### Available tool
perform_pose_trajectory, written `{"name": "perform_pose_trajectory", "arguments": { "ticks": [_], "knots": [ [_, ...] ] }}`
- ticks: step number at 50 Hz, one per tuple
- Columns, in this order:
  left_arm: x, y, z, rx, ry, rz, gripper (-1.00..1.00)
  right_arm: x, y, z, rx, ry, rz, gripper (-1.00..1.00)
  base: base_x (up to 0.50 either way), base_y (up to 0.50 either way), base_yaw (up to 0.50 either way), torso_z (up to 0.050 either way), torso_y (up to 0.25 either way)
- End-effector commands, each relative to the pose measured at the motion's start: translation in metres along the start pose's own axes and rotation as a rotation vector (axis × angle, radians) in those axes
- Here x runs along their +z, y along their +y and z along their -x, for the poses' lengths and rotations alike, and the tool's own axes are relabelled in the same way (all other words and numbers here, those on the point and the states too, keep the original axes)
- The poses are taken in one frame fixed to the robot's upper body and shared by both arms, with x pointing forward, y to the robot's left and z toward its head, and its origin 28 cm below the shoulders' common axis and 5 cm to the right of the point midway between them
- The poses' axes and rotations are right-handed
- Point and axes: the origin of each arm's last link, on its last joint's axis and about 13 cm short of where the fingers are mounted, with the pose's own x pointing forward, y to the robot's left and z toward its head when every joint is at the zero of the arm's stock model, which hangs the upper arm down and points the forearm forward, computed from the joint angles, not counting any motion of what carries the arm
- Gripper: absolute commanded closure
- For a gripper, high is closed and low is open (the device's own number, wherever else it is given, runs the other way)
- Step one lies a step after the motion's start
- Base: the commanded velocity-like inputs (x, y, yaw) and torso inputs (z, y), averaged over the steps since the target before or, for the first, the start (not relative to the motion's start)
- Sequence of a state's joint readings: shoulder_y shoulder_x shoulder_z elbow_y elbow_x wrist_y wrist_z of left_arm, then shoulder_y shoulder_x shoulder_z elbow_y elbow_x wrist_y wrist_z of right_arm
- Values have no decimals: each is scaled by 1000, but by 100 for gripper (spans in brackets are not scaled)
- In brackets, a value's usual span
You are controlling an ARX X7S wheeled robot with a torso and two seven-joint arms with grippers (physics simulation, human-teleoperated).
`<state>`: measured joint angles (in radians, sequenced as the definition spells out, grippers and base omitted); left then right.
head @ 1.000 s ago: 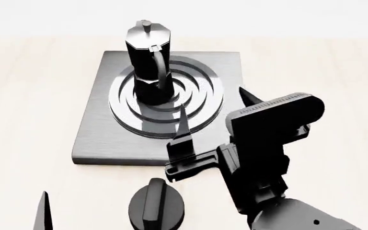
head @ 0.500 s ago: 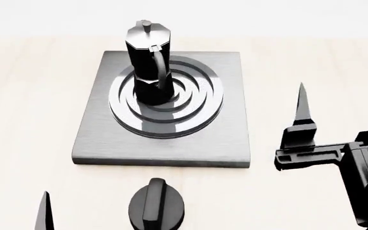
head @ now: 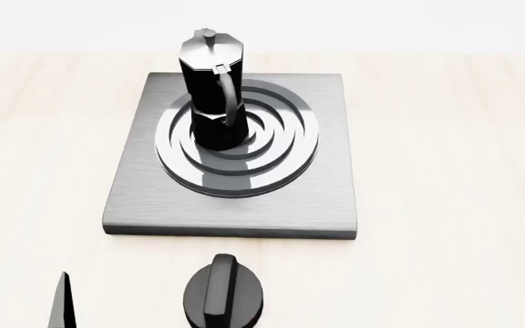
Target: Put both moka pots on the stove.
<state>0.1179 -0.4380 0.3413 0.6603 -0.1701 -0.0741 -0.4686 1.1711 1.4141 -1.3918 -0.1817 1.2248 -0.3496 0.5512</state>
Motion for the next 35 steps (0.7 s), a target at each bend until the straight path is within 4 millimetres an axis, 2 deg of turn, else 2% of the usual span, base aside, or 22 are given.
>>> {"name": "perform_pose_trajectory", "arguments": {
  "ticks": [1,10,21,24,35],
  "knots": [
    [0,0,0,-1,0,0,-100,3,-27,-3,-20,128,47,-100,0,0,0,0,0],
    [1,0,1,-1,0,-3,-100,-4,-45,-11,58,294,86,-100,0,0,0,0,0],
    [0,0,1,0,2,-4,-100,-10,-66,-25,35,399,122,-100,0,0,0,0,0],
    [0,0,1,0,3,-3,-100,-9,-70,-27,74,436,69,-100,0,0,0,0,0],
    [-2,-1,0,-5,5,-6,-100,-24,-86,-45,15,516,57,-100,0,0,0,0,0]
  ]
}}
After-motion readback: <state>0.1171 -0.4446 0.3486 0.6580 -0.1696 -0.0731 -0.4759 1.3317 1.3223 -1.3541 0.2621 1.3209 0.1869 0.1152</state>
